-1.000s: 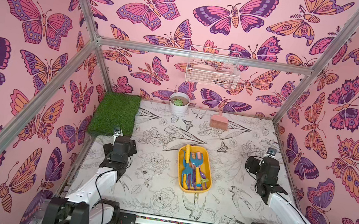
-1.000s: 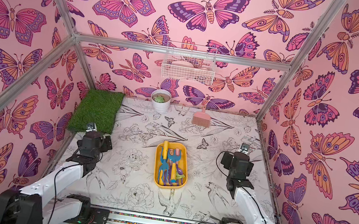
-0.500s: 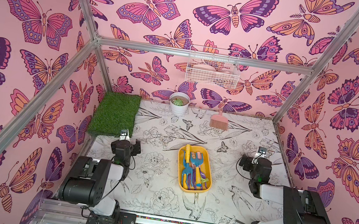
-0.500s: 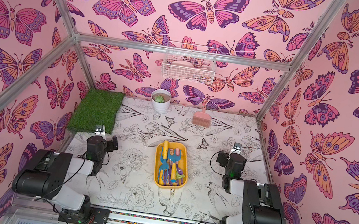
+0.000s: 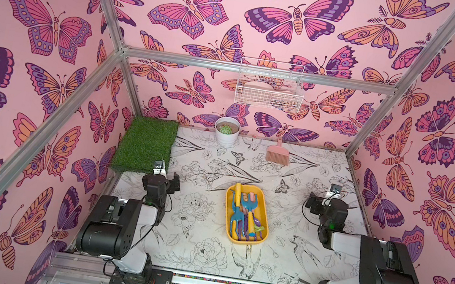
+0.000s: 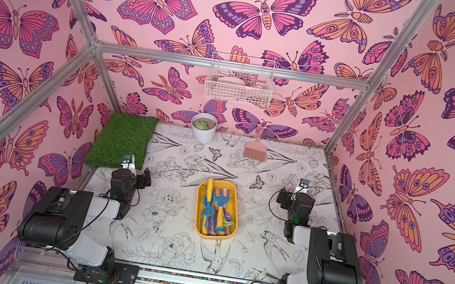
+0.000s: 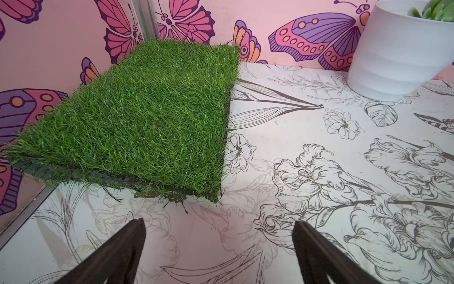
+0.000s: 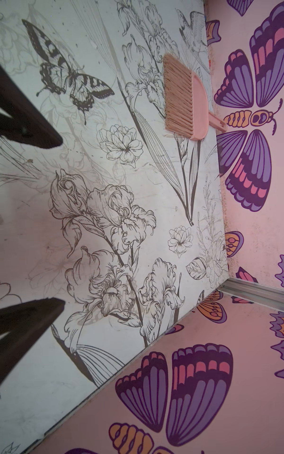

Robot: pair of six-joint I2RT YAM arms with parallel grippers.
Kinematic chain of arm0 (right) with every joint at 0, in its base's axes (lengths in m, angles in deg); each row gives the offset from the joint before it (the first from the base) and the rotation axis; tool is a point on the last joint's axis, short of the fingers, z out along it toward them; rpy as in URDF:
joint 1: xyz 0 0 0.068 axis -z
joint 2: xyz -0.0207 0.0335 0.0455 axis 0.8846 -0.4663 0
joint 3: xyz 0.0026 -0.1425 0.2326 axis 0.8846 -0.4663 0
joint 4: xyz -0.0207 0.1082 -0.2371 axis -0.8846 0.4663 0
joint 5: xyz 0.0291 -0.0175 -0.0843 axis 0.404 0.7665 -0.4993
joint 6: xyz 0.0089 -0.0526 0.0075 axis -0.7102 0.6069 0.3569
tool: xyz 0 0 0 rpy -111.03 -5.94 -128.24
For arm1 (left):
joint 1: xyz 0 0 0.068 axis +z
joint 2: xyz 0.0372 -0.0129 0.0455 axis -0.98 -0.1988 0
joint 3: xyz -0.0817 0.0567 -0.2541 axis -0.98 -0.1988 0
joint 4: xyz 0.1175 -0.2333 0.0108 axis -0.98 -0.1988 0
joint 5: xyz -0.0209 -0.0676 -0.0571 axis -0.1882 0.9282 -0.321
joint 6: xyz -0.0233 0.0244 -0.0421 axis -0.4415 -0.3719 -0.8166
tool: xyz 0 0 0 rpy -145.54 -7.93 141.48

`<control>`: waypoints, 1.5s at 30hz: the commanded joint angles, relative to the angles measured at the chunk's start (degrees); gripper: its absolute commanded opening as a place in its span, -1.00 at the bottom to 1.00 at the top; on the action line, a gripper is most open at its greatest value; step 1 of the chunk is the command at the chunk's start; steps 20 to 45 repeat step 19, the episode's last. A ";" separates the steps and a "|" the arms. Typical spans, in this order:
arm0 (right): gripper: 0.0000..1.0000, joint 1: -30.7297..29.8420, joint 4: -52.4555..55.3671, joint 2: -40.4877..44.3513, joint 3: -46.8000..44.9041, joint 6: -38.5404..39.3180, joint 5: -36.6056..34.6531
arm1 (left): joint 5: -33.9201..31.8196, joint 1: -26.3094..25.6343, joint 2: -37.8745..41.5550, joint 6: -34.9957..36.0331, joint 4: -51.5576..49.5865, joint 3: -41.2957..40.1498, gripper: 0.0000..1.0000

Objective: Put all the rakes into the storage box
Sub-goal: Reset both arms

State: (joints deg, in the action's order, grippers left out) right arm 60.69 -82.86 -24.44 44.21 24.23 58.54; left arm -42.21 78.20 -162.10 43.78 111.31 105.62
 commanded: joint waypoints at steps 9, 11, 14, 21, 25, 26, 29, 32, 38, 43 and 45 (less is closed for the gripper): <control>0.97 0.34 -0.29 -0.09 0.52 -0.83 0.72 | 0.70 0.16 -0.27 0.78 0.96 0.38 0.99; 0.97 0.32 0.05 -0.27 0.97 -0.78 0.75 | 0.82 0.16 -0.22 0.92 0.96 0.38 0.99; 0.97 0.37 0.71 -0.52 1.29 -0.92 0.88 | 0.96 0.16 -0.27 1.03 0.92 0.38 0.99; 0.97 0.32 0.09 -0.11 0.74 -0.92 0.80 | 1.05 0.16 -0.22 1.07 0.92 0.38 0.99; 0.97 0.32 0.09 -0.11 0.74 -0.92 0.80 | 1.05 0.16 -0.22 1.07 0.92 0.38 0.99; 0.97 0.32 0.09 -0.11 0.74 -0.92 0.80 | 1.05 0.16 -0.22 1.07 0.92 0.38 0.99; 0.97 0.32 0.09 -0.11 0.74 -0.92 0.80 | 1.05 0.16 -0.22 1.07 0.92 0.38 0.99; 0.97 0.32 0.09 -0.11 0.74 -0.92 0.80 | 1.05 0.16 -0.22 1.07 0.92 0.38 0.99; 0.97 0.32 0.09 -0.11 0.74 -0.92 0.80 | 1.05 0.16 -0.22 1.07 0.92 0.38 0.99; 0.97 0.32 0.09 -0.11 0.74 -0.92 0.80 | 1.05 0.16 -0.22 1.07 0.92 0.38 0.99; 0.97 0.32 0.09 -0.11 0.74 -0.92 0.80 | 1.05 0.16 -0.22 1.07 0.92 0.38 0.99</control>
